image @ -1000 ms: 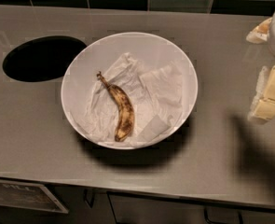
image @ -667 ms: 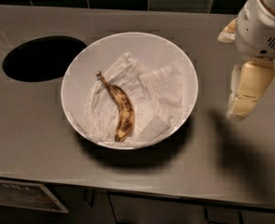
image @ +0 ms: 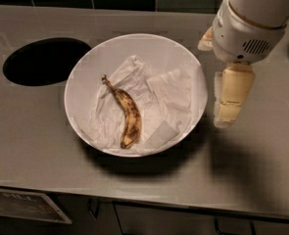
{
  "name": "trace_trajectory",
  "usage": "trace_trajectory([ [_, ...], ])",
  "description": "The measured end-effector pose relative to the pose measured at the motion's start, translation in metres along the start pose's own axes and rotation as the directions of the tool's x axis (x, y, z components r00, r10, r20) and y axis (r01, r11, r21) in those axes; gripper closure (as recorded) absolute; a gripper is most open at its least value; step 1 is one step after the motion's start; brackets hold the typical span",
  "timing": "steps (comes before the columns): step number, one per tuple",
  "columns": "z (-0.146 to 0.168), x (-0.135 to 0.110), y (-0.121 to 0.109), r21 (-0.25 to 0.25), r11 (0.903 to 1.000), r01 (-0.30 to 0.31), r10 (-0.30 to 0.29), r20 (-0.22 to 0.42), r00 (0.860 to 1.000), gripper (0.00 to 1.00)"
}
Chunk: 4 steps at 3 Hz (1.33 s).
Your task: Pick banana from white bowl
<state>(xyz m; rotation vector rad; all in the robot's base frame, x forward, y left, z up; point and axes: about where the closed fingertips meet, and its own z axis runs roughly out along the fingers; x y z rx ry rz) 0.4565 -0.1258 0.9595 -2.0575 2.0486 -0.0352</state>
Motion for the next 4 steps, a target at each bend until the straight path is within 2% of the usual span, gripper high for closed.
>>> trace_trajectory([
  [1, -0.003, -0.015, -0.005, 0.021, 0.9994, 0.028, -0.028, 0.010, 1.000, 0.00],
  [2, -0.001, -0.047, -0.009, 0.026, 0.9878, 0.154, -0.155, 0.032, 0.987, 0.00],
  [3, -0.001, -0.047, -0.009, 0.026, 0.9877, 0.154, -0.155, 0.032, 0.987, 0.00],
  [4, 0.002, -0.066, -0.013, 0.023, 0.9748, 0.222, -0.222, -0.001, 0.975, 0.00],
])
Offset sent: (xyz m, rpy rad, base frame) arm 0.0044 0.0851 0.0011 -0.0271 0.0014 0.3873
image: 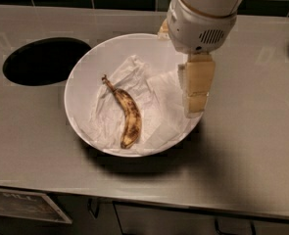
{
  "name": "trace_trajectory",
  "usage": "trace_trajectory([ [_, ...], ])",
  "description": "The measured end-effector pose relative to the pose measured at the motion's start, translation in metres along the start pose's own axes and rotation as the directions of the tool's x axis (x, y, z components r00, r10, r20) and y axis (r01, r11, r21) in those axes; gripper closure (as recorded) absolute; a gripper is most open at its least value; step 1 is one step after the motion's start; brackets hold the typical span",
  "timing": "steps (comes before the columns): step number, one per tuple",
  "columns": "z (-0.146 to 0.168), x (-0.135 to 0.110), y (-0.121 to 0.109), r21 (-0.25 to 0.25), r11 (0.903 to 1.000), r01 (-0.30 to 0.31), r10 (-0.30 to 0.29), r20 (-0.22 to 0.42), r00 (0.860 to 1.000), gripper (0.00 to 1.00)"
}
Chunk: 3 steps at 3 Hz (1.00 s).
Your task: Pick banana from white bowl
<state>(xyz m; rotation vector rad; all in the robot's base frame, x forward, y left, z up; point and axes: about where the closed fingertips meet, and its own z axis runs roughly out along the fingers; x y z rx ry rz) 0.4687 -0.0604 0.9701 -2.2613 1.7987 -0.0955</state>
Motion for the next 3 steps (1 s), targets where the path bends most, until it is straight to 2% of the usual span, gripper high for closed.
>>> trace_trajectory([
  [1, 0.008, -0.019, -0.005, -0.031, 0.9920, 0.122, -0.124, -0.052, 0.991, 0.00],
  [2, 0.016, -0.032, -0.010, -0.040, 0.9654, 0.258, -0.260, -0.075, 0.963, 0.00],
  [3, 0.015, -0.035, -0.013, -0.020, 0.9651, 0.261, -0.262, -0.072, 0.962, 0.00],
])
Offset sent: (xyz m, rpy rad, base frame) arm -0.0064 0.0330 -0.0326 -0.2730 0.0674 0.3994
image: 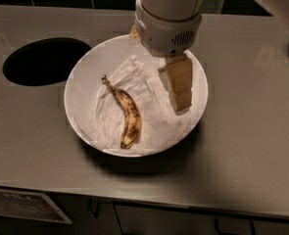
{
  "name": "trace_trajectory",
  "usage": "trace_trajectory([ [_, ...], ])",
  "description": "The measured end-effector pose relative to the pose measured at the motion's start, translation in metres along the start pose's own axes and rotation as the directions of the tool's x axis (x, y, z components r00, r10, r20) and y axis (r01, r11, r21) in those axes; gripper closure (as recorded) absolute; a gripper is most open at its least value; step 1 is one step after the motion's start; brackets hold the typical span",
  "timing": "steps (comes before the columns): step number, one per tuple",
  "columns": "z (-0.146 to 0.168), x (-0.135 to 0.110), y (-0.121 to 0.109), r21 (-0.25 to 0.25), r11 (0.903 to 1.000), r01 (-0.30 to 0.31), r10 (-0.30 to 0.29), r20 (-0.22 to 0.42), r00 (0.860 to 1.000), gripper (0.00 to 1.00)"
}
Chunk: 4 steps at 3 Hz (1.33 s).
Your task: Pick banana from white bowl
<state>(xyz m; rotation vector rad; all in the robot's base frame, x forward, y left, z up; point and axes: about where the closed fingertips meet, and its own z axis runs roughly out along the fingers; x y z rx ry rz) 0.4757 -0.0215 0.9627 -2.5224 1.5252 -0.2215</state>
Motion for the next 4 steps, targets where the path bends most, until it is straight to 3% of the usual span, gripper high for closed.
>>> trace_trajectory([
  [1, -0.0024, -0.0025, -0.0048, 0.033, 0.9994, 0.011, -0.011, -0.002, 1.000, 0.00],
  [2, 0.0000, -0.0091, -0.0100, 0.058, 0.9925, 0.108, -0.105, -0.058, 0.993, 0.00],
  [3, 0.0068, -0.0114, -0.0100, 0.042, 0.9644, 0.261, -0.254, -0.131, 0.958, 0.00],
  [4, 0.0068, -0.0114, -0.0100, 0.042, 0.9644, 0.261, -0.254, -0.131, 0.958, 0.00],
])
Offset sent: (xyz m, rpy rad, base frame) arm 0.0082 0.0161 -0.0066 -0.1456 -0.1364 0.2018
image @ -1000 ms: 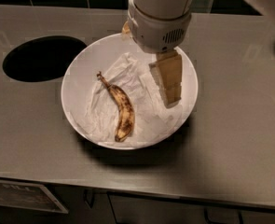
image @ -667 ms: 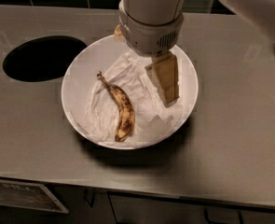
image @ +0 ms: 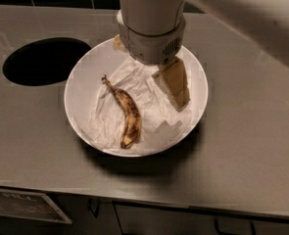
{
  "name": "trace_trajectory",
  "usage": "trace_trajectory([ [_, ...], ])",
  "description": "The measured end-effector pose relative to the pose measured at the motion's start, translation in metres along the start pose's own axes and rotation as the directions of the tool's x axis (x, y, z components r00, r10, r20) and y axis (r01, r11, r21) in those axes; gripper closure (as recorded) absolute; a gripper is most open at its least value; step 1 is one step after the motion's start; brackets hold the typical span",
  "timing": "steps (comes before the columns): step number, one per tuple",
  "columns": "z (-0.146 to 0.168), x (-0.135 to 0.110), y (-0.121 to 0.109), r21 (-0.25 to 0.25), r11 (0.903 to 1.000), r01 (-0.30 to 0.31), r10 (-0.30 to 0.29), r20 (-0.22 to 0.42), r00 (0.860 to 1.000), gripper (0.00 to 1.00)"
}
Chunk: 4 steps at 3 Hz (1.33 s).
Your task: Pick banana from white bowl
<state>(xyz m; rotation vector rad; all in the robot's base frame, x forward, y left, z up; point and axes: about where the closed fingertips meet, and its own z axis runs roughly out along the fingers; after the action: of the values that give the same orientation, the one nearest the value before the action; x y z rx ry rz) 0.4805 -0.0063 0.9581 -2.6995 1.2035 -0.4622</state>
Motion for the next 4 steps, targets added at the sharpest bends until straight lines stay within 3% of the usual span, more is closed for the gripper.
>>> trace_trajectory([
  [1, -0.001, 0.007, 0.000, -0.024, 0.9980, 0.059, -0.060, -0.053, 0.997, 0.00],
  [2, -0.001, 0.014, 0.002, -0.087, 0.9784, 0.187, -0.193, -0.065, 0.979, 0.00],
  [3, 0.000, 0.021, 0.003, -0.070, 0.9448, 0.320, -0.321, -0.008, 0.947, 0.00],
  [4, 0.007, 0.020, 0.005, 0.018, 0.9054, 0.424, -0.424, 0.080, 0.902, 0.00],
])
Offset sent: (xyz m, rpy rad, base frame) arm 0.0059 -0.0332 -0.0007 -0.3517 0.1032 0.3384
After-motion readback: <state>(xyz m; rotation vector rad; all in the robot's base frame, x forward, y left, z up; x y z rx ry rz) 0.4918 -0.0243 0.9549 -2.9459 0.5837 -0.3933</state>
